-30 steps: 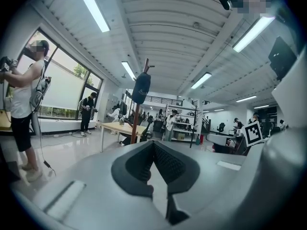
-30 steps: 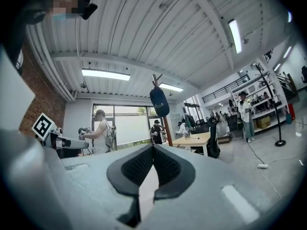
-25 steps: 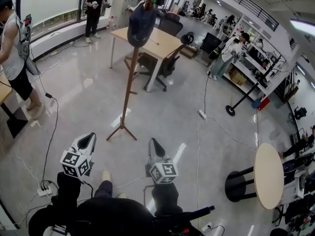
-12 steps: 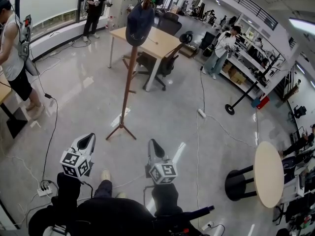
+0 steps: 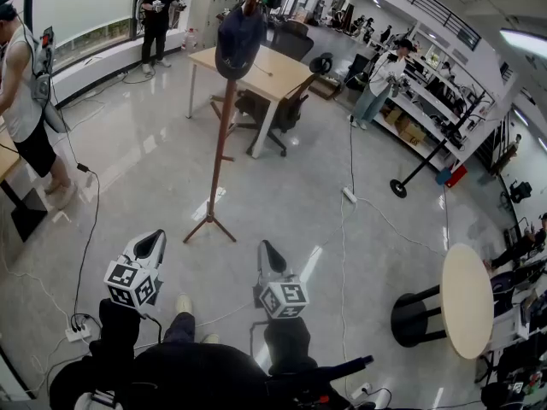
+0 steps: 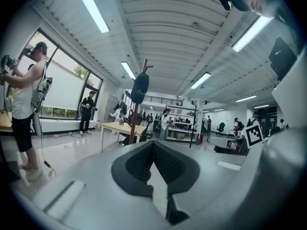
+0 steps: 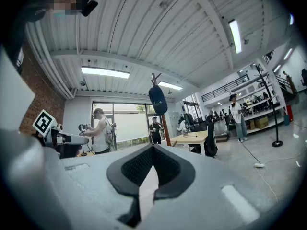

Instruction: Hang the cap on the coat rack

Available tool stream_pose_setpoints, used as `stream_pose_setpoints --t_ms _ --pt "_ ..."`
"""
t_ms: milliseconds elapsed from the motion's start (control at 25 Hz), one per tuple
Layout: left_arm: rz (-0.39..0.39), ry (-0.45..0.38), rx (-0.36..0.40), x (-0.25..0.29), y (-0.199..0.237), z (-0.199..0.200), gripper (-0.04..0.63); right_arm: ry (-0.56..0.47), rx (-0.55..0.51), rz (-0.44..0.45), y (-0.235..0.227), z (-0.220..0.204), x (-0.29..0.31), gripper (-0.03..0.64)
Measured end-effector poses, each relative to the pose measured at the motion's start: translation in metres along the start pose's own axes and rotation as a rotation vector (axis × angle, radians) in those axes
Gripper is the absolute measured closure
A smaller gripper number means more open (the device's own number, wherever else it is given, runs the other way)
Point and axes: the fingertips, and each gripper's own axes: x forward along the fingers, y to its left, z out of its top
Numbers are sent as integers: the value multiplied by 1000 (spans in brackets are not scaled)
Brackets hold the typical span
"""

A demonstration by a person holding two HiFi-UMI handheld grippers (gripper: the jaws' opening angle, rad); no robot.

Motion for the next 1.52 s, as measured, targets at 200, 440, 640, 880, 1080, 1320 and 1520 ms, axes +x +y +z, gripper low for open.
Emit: stream_pose_setpoints --t_ms 200,440,640,880,1080,1320,1520 --pt "1 3 -3 -2 0 -1 594 3 2 11 4 -1 -1 615" --pt "-3 2 1 1 -3 3 594 8 -6 20 4 2 1 615" --pt "-4 7 4 -1 -2 2 595 9 -2 20 6 1 0 615" --pt "-10 13 8 4 -5 6 595 11 8 19 3 3 1 615" --pt "-17 13 9 7 -8 3 595 9 7 18 0 2 -1 615" --pt "-17 16 11 9 -10 3 594 9 7 18 -2 2 -1 615" --pt "-17 15 9 9 -7 3 595 10 4 17 -1 1 0 615"
